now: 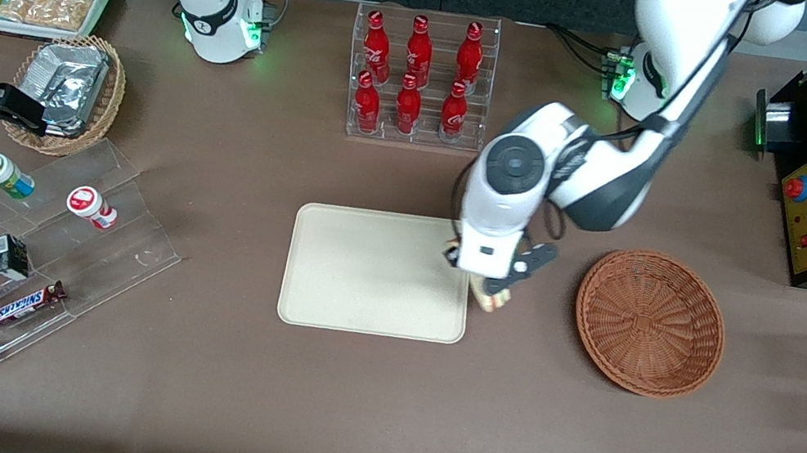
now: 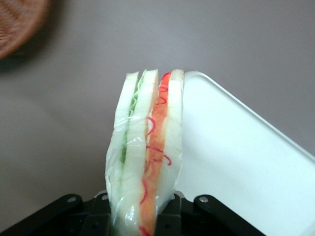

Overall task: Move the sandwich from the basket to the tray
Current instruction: 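Lift the sandwich and carry it with the left gripper over the tray, then lower the sandwich onto the tray and open the left gripper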

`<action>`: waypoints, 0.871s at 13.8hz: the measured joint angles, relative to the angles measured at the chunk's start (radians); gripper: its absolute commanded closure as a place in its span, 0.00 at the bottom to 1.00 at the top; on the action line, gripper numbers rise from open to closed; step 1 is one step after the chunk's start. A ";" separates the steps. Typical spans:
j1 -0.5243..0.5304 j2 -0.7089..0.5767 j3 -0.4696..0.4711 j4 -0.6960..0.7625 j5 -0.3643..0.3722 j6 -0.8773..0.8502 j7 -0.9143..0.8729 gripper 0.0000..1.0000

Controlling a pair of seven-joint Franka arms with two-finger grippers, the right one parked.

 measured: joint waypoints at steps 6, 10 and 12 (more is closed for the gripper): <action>-0.098 0.184 0.001 0.205 0.000 0.003 0.292 0.87; -0.138 0.304 0.003 0.310 0.021 0.027 0.336 0.87; -0.142 0.355 0.003 0.332 0.041 0.071 0.365 0.88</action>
